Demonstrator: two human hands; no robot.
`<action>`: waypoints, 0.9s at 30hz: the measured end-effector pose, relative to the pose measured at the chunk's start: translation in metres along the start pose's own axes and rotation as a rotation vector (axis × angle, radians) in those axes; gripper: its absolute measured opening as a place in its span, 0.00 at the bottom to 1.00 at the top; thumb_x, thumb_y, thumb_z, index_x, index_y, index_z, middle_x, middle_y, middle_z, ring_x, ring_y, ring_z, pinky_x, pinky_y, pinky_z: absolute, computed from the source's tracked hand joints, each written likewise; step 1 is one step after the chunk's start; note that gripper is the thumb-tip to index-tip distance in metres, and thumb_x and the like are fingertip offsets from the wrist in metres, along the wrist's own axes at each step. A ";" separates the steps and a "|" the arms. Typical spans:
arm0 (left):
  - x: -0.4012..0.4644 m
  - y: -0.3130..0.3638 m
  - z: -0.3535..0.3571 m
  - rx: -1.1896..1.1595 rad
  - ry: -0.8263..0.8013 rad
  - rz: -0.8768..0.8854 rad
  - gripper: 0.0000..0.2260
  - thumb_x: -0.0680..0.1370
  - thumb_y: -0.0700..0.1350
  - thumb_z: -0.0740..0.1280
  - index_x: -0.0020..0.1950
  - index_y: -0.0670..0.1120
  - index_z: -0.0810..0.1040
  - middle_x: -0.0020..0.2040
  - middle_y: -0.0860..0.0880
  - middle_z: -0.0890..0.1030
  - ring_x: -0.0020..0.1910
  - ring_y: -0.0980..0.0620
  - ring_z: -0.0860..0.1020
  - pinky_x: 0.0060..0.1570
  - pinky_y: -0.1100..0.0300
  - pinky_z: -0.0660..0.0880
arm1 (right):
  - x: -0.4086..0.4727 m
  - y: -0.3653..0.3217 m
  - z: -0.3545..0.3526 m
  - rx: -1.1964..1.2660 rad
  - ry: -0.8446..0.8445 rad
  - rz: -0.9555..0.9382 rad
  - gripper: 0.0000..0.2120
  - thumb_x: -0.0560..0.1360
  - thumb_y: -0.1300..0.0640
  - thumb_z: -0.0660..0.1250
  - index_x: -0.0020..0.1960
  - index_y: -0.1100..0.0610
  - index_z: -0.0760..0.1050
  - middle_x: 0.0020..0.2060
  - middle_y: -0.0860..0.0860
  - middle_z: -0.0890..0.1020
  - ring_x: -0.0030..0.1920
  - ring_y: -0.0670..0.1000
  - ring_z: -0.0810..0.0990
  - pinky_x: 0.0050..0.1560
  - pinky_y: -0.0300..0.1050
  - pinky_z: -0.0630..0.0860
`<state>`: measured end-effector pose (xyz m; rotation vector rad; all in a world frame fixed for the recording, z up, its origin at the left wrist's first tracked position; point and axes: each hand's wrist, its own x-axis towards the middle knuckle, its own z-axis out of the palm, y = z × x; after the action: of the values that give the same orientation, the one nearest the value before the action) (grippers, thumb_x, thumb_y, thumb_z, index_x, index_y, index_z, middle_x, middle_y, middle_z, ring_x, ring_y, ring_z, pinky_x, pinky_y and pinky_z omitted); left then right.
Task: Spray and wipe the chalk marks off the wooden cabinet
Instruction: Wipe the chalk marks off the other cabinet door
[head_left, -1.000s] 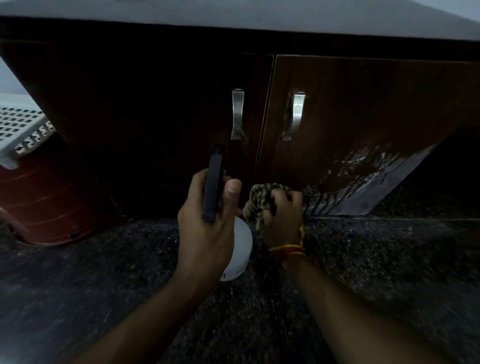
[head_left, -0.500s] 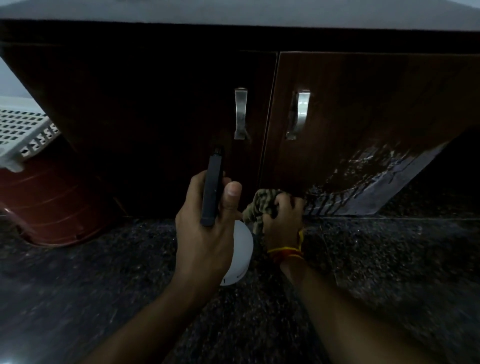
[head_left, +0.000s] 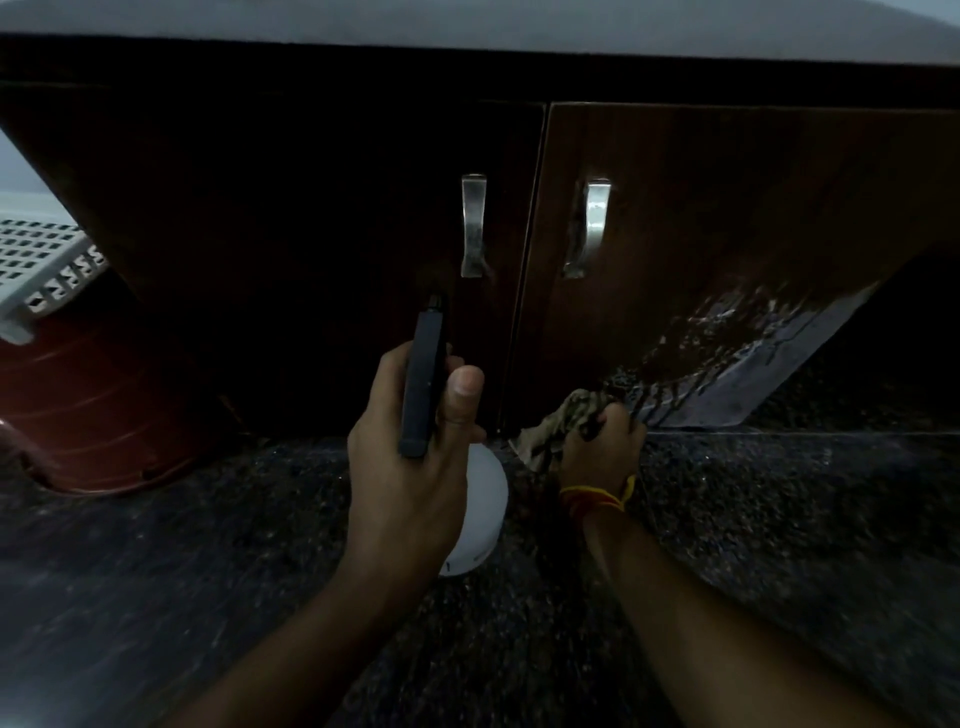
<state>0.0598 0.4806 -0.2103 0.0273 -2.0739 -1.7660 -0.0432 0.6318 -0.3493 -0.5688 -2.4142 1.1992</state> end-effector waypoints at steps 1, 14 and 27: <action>-0.001 0.001 -0.001 -0.005 -0.004 -0.001 0.21 0.71 0.73 0.59 0.58 0.65 0.70 0.50 0.60 0.80 0.42 0.54 0.81 0.41 0.63 0.76 | -0.002 -0.003 0.001 0.008 0.013 0.011 0.05 0.75 0.67 0.62 0.49 0.68 0.70 0.54 0.66 0.70 0.48 0.63 0.72 0.43 0.43 0.60; -0.003 -0.002 0.005 -0.001 -0.016 0.005 0.23 0.70 0.74 0.58 0.58 0.63 0.71 0.50 0.59 0.80 0.42 0.53 0.81 0.42 0.62 0.77 | 0.000 -0.004 0.003 0.013 0.007 0.048 0.06 0.75 0.67 0.61 0.51 0.68 0.70 0.54 0.65 0.70 0.49 0.62 0.73 0.45 0.44 0.61; -0.004 -0.003 0.035 -0.014 -0.049 -0.005 0.22 0.69 0.75 0.58 0.57 0.66 0.70 0.49 0.65 0.79 0.42 0.56 0.80 0.40 0.62 0.77 | 0.007 -0.005 -0.007 -0.014 -0.119 -0.037 0.08 0.72 0.68 0.62 0.50 0.64 0.70 0.55 0.65 0.70 0.45 0.59 0.69 0.46 0.49 0.66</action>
<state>0.0516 0.5136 -0.2185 -0.0151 -2.0972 -1.8014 -0.0458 0.6376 -0.3403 -0.4669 -2.5223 1.2332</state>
